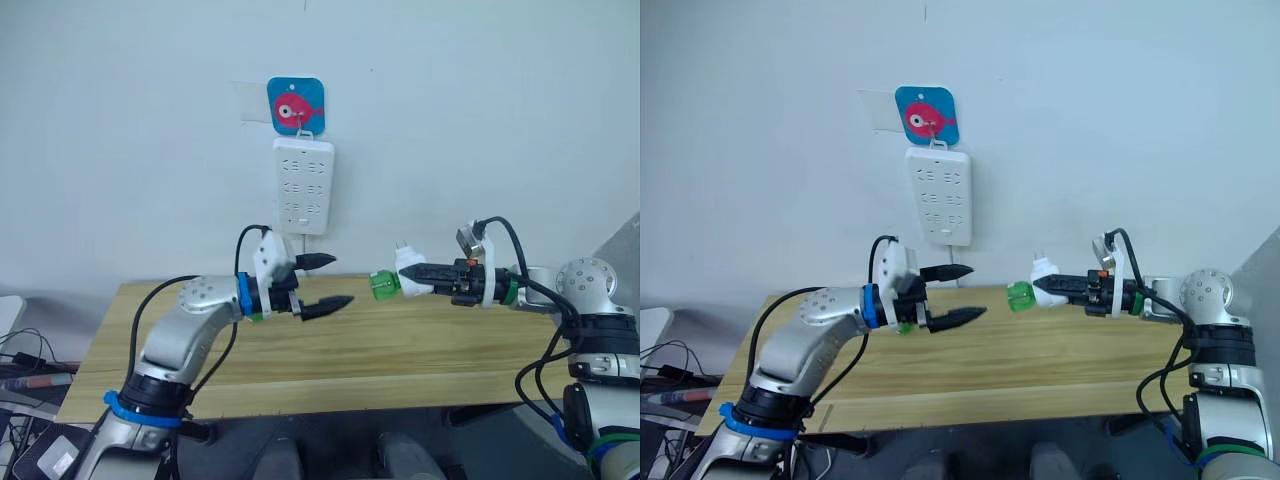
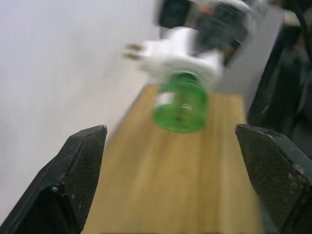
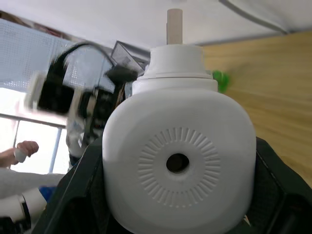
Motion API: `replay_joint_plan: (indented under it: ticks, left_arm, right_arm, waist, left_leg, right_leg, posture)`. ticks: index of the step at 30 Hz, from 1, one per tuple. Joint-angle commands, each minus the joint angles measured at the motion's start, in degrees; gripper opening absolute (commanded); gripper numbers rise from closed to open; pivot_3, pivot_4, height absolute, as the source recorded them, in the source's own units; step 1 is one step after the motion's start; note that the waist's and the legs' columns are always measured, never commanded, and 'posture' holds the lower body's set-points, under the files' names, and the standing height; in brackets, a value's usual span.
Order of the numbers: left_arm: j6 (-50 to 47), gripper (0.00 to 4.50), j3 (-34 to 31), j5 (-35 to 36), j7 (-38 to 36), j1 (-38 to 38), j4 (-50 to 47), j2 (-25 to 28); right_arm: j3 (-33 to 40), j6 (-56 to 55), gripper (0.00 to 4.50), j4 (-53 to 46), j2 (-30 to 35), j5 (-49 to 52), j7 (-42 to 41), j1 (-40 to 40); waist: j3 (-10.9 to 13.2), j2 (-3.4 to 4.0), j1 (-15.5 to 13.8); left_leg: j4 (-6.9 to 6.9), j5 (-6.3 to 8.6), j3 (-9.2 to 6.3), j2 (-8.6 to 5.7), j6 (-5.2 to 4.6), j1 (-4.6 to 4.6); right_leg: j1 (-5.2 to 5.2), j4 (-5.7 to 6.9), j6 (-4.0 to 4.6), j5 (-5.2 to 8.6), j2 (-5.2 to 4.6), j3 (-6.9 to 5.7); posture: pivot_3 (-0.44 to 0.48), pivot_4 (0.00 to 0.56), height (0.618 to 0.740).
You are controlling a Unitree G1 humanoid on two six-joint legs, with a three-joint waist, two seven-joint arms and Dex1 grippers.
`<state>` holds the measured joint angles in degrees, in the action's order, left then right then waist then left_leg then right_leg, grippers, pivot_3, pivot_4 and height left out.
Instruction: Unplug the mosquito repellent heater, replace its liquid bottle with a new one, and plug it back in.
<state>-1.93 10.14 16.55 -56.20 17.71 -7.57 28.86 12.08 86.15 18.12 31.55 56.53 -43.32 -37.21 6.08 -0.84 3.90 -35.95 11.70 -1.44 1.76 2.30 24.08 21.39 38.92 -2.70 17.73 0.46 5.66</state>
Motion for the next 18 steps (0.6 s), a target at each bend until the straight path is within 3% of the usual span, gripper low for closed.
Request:
replay_joint_plan:
  ticks: [1, 4, 8, 18]
  left_arm:
    - [26.79, 4.49, 1.63, -13.94, 6.16, -0.29, 4.13, -1.97]
    - [41.62, 4.49, 3.04, -23.02, 12.2, 0.48, 10.63, -3.75]
    - [52.4, 4.49, 3.88, -33.33, 20.95, 3.09, 18.17, -5.69]
    - [61.31, 4.49, 5.48, -45.1, 36.27, 9.11, 29.72, -8.18]
  right_arm:
    - [3.32, 2.06, 2.99, -0.57, -1.03, 1.4, 1.14, -1.66]
    - [4.34, 3.34, 2.99, -1.46, -1.96, 1.58, 1.98, -1.68]
    - [5.99, 5.31, 2.99, -2.56, -3.16, 1.93, 3.35, -1.73]
    - [5.77, 6.35, 2.99, -4.17, -2.9, 6.03, 5.06, -0.78]
  waist:
    - [0.0, 0.01, -0.63]
    - [-0.01, 0.02, -1.05]
    - [-0.02, 0.02, -1.15]
    - [-0.03, 0.04, -0.85]
  left_leg:
    - [0.0, 0.0, 0.0, 0.0, 0.0, 0.0]
    - [-0.02, 0.0, 0.02, 0.0, -0.01, -0.01]
    - [-0.04, 0.0, 0.02, -0.02, -0.01, 0.03]
    - [-0.05, 0.01, -0.02, -0.02, -0.02, 0.05]
  right_leg:
    - [0.0, 0.01, 0.0, 0.0, 0.0, 0.0]
    - [0.0, 0.02, 0.0, 0.0, -0.01, 0.02]
    - [0.02, 0.05, -0.01, -0.01, -0.04, 0.01]
    - [0.03, 0.1, -0.02, -0.01, -0.04, -0.04]
  posture:
    - [-0.019, 0.073, 0.74]
    - [-0.02, 0.072, 0.74]
    - [-0.024, 0.069, 0.74]
    - [-0.031, 0.067, 0.74]
